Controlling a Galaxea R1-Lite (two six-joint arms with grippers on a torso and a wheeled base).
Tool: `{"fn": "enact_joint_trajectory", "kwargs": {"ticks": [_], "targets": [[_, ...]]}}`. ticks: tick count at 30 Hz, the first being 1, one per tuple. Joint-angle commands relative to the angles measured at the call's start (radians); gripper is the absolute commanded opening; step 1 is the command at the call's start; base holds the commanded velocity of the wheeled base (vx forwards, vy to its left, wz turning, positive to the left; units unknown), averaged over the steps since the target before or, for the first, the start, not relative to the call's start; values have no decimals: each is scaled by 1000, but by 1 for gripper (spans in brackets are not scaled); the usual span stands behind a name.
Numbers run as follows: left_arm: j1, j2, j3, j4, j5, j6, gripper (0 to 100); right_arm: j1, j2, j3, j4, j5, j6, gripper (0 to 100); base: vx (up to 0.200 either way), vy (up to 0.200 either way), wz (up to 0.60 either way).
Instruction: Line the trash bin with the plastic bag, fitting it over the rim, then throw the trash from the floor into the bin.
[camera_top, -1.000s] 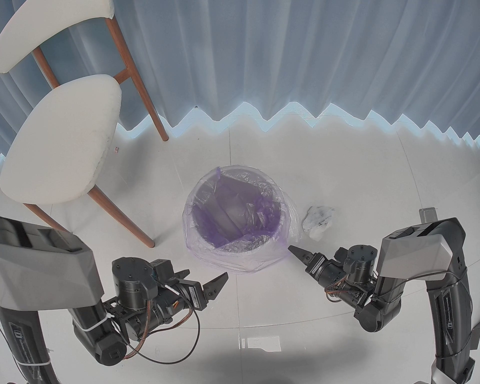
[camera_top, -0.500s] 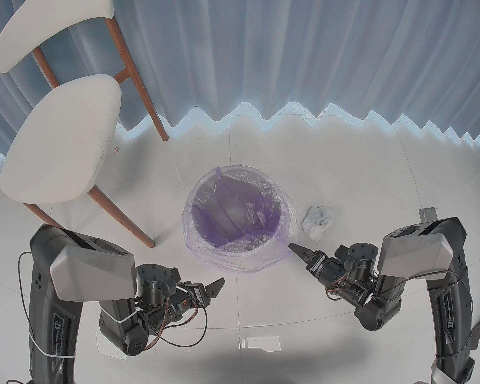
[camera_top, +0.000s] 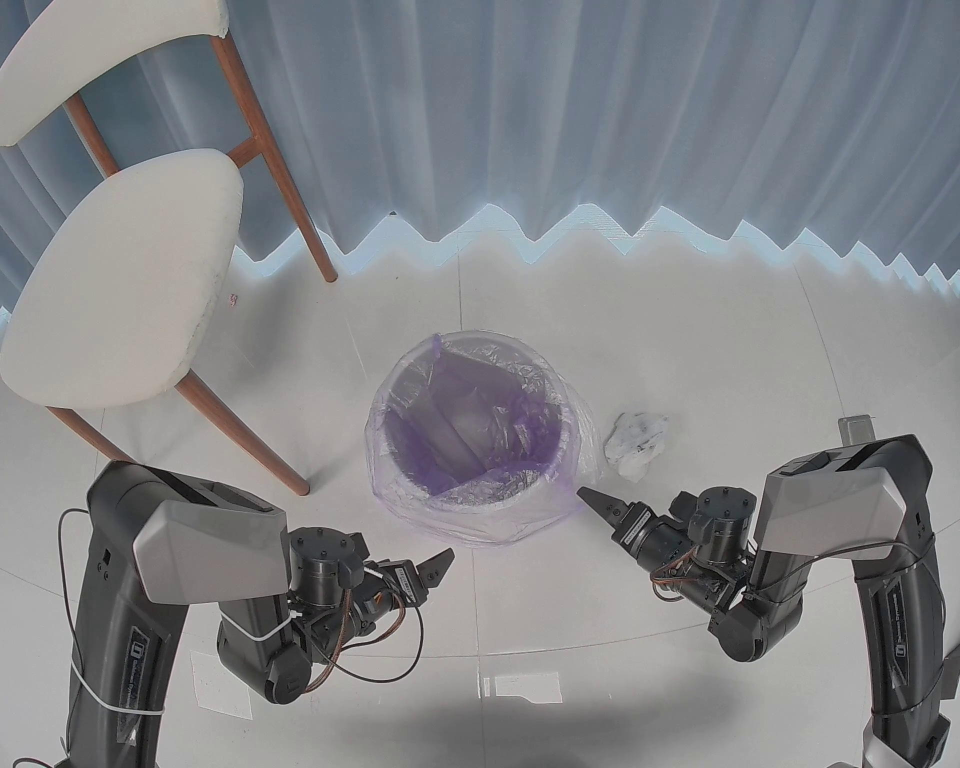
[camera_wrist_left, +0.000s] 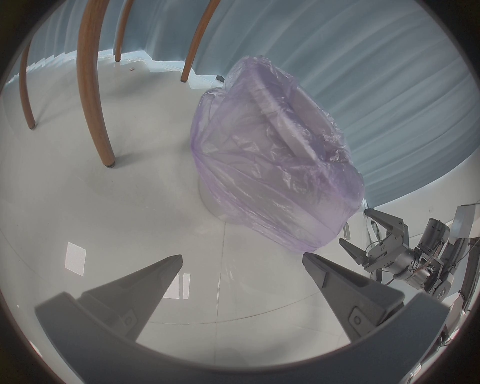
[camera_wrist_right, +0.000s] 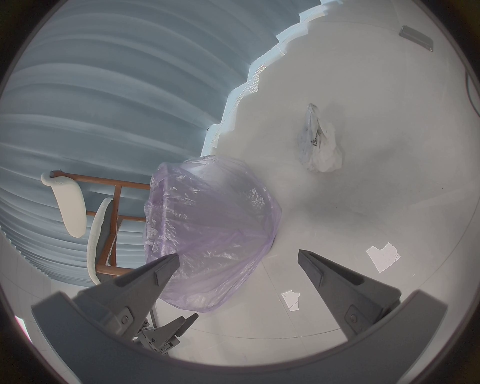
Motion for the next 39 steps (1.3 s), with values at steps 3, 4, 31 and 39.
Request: {"fn": "enact_joint_trajectory", "kwargs": {"ticks": [3,4,31,39], "targets": [[4,5,-32,-1,3,-5,100,1,3,-1,-18,0,-2,100,0,0,0],[9,6,-48,-1,8,-12,100,1,3,-1,-18,0,-2,100,0,0,0],[35,62,-210,-3,61,-134,0,4,1,-1,-18,-1,-2,100,0,0,0],[36,60,-210,-3,63,-135,0,4,3,-1,-18,-1,-2,100,0,0,0]]}}
